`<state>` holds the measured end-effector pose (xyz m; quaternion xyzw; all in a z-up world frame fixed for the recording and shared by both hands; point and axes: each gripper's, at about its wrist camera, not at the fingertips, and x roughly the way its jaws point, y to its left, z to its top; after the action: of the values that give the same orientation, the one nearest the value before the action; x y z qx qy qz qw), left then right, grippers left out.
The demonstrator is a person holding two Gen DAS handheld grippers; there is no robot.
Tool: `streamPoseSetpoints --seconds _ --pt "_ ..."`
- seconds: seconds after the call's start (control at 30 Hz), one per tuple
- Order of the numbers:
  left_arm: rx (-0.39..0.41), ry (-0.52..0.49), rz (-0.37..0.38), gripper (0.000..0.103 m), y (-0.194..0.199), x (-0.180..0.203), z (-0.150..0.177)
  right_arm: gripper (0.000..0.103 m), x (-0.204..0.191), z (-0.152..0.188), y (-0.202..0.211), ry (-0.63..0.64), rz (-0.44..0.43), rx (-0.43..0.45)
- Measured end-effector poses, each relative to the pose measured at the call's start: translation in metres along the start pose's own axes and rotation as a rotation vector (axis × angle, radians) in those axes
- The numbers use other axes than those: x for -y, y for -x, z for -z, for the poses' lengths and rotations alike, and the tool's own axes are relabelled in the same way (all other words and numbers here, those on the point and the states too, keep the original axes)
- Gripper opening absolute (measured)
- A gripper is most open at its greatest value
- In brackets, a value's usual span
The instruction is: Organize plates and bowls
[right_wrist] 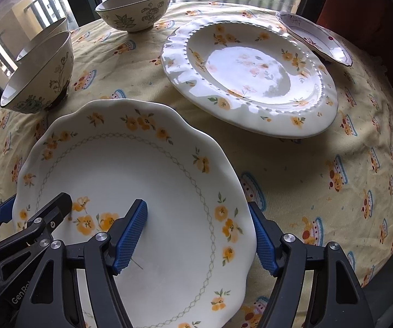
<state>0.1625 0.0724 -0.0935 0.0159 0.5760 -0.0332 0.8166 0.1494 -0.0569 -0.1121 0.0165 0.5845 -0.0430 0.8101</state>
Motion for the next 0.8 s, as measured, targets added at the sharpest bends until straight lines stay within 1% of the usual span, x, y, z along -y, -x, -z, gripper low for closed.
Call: streamPoseSetpoints --seconds 0.1,0.2,0.27,0.4,0.67,0.8 --pt "0.002 0.003 -0.015 0.064 0.006 0.004 0.003 0.076 0.000 0.001 0.004 0.019 0.002 0.000" --pt "-0.008 0.016 -0.010 0.064 0.010 0.004 0.004 0.075 -0.004 0.002 0.014 0.075 0.025 0.037" --pt "-0.014 0.031 -0.007 0.064 0.012 0.003 0.005 0.075 -0.004 0.002 0.019 0.092 0.019 0.055" --pt "-0.005 0.033 -0.002 0.064 0.022 0.008 0.011 0.075 0.002 0.003 0.023 0.119 -0.002 0.062" --pt "0.032 0.036 -0.013 0.064 0.042 0.035 0.008 0.075 0.027 -0.006 0.040 0.140 -0.027 0.106" --pt "0.041 0.034 -0.016 0.064 0.046 0.056 0.004 0.075 0.045 -0.013 0.044 0.139 -0.034 0.114"
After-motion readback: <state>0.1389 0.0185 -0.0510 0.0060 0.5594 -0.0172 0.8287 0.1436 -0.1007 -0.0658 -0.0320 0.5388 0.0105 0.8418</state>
